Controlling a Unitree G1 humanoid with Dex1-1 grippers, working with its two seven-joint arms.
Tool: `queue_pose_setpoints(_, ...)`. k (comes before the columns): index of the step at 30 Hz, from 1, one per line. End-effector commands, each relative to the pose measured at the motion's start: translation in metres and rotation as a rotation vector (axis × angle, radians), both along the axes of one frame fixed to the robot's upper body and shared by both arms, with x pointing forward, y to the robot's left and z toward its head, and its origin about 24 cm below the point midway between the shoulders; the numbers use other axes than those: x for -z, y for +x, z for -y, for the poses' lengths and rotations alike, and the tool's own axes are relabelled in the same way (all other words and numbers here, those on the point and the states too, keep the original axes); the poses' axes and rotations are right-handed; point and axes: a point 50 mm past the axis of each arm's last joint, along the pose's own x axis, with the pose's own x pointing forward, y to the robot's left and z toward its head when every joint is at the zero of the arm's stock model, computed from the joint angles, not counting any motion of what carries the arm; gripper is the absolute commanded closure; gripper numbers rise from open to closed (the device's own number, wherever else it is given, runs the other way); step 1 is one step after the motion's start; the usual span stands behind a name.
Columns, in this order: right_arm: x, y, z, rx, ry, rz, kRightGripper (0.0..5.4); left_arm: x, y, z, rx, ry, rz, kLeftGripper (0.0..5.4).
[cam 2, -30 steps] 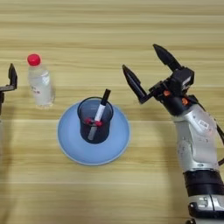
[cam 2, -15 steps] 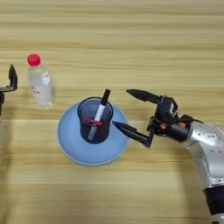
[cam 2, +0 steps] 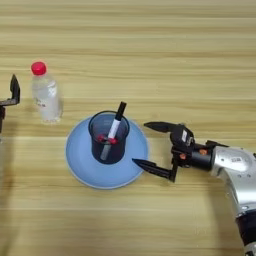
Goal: Move the objects on the table
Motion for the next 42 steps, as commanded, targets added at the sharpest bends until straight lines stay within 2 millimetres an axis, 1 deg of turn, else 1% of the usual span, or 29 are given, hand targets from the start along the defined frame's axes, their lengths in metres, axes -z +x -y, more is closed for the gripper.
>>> queue_pose_setpoints(1, 0.001, 0.008, -0.008, 0.001, -0.022, 0.01, 0.0, -0.001, 0.002, 0.0, 0.002, 0.0, -0.005, 0.03)
queue_pose_setpoints(7, 0.005, 0.013, -0.016, -0.006, -0.023, 0.004, 0.0, -0.001, 0.002, 0.001, 0.004, -0.002, -0.002, 0.03)
queue_pose_setpoints(14, 0.008, 0.022, -0.021, 0.02, -0.02, -0.001, 0.0, -0.001, 0.002, 0.002, 0.005, -0.005, 0.002, 0.03)
queue_pose_setpoints(31, 0.005, 0.028, -0.041, -0.105, -0.038, -0.007, 0.0, -0.001, 0.001, 0.004, 0.001, -0.009, 0.005, 0.03)
queue_pose_setpoints(42, 0.005, 0.031, -0.063, -0.148, -0.014, 0.004, 0.0, 0.0, 0.001, 0.004, -0.002, -0.01, 0.005, 0.03)
